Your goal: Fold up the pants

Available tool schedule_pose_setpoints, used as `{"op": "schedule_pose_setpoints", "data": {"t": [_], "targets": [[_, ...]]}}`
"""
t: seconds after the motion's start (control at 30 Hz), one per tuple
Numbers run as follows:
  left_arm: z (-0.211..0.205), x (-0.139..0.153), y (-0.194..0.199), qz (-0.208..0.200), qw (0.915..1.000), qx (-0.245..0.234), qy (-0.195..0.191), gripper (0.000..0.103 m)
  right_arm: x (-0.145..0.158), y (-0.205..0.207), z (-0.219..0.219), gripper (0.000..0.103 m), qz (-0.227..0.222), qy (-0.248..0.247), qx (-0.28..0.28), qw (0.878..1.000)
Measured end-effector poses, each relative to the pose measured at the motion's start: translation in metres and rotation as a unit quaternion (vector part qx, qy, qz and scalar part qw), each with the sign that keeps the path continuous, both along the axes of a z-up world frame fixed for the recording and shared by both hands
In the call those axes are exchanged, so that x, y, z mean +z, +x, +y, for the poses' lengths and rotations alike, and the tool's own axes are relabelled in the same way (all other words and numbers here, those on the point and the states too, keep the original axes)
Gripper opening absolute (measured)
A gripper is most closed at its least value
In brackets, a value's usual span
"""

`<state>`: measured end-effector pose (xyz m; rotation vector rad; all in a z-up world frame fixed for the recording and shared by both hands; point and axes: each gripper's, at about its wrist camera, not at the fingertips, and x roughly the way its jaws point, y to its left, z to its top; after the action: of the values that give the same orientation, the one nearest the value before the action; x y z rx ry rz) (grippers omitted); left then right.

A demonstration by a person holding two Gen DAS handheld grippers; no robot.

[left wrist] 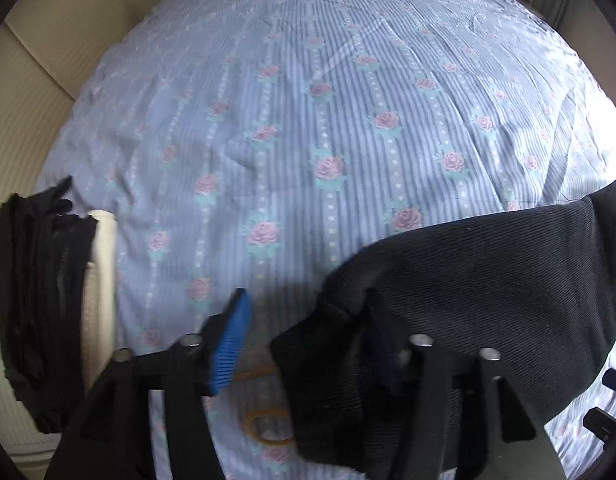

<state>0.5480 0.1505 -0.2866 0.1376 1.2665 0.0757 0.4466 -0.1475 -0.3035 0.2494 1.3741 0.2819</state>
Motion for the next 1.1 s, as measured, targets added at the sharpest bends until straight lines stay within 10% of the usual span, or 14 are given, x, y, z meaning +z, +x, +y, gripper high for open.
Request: {"op": "schedule_pose_setpoints", "data": {"t": [0.33,0.4,0.5,0.67,0.77,1.1], "targets": [[0.026,0.024,-0.095,-0.008,0.9879,0.056,-0.144,0.073,-0.022,0.013,0.032,0.066,0.022,0.029,0.066,0.997],[0.035,0.015,-0.101,-0.002,0.9758,0.101,-0.194,0.073,-0.020,0.015,0.037,0.064,0.019,0.034,0.078,0.996],[0.047,-0.015,-0.101,0.033,0.9356,0.185,-0.299,0.073,-0.010,0.017,0.038,0.064,0.002,0.048,0.075,0.996],[0.045,-0.050,-0.092,0.055,0.8941,0.263,-0.358,0.063,-0.005,0.023,0.022,0.064,-0.012,0.070,0.042,0.997],[0.043,-0.046,-0.084,0.048,0.8939,0.270,-0.355,0.038,-0.002,0.029,0.021,0.064,-0.022,0.067,0.042,0.997],[0.051,-0.027,-0.057,0.026,0.9033,0.256,-0.343,0.036,-0.020,0.031,0.029,0.064,-0.008,0.054,0.082,0.995]]}}
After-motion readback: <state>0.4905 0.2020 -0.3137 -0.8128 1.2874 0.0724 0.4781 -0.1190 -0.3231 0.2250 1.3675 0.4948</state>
